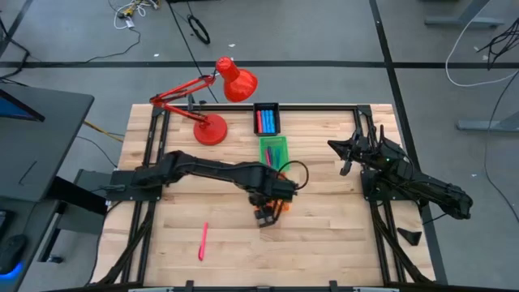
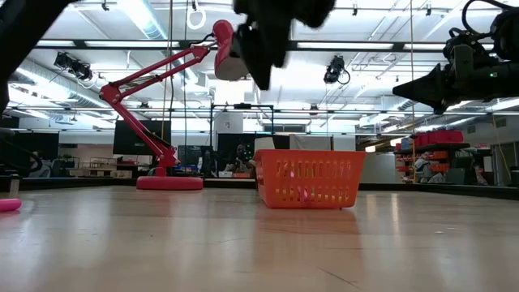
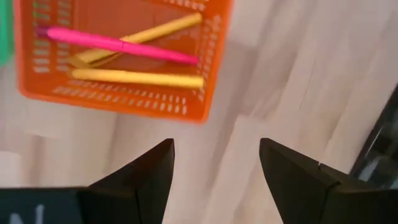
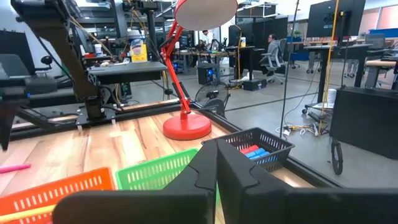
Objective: Pick & Place Markers
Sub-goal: Put the pink pen into the orange bin
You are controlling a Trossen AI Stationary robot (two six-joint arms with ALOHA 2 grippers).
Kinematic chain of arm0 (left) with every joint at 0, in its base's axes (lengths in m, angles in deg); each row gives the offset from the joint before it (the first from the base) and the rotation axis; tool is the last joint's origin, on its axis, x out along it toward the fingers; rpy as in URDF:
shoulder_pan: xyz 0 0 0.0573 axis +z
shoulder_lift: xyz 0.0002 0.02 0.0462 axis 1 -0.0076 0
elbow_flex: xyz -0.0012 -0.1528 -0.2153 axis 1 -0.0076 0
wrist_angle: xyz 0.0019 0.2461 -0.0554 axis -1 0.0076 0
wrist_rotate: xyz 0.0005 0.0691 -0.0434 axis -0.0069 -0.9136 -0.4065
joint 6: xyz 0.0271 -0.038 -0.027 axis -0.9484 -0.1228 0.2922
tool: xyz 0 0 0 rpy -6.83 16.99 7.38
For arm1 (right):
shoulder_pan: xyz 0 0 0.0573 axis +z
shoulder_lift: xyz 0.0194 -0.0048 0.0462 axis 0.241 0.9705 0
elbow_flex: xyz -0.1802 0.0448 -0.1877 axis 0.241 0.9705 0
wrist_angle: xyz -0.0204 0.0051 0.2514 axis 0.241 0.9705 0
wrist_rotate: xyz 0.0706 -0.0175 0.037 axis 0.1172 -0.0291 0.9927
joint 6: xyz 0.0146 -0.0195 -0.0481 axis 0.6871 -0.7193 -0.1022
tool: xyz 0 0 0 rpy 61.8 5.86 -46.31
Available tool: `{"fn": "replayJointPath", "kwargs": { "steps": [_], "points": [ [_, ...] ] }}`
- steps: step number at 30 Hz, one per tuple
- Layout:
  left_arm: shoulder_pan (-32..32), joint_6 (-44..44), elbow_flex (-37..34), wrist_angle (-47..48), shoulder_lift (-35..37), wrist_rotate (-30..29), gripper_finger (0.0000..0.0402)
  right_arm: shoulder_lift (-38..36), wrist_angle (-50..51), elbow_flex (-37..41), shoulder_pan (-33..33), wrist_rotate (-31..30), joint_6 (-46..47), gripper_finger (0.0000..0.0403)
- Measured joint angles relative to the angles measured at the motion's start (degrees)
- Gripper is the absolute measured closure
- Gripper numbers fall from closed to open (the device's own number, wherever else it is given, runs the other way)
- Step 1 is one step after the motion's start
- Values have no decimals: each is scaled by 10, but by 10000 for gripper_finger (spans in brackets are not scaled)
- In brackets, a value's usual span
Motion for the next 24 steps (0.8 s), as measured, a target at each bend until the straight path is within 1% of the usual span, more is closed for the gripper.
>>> {"fn": "replayJointPath", "kwargs": {
  "steps": [4, 9, 14, 20, 24],
  "points": [
    [-17, -125, -72, -5, 55, -8, 161, 0, 0, 0, 0, 0, 0, 392],
    [-39, -218, -175, -21, 135, -24, 161, 0, 0, 0, 0, 0, 0, 392],
    [-70, -322, -307, -71, 212, -61, 161, 0, 0, 0, 0, 0, 0, 392],
    [-101, -482, -456, -129, 302, -49, 161, 0, 0, 0, 0, 0, 0, 392],
    [-115, -599, -521, -134, 344, -47, 161, 0, 0, 0, 0, 0, 0, 392]
  ]
}}
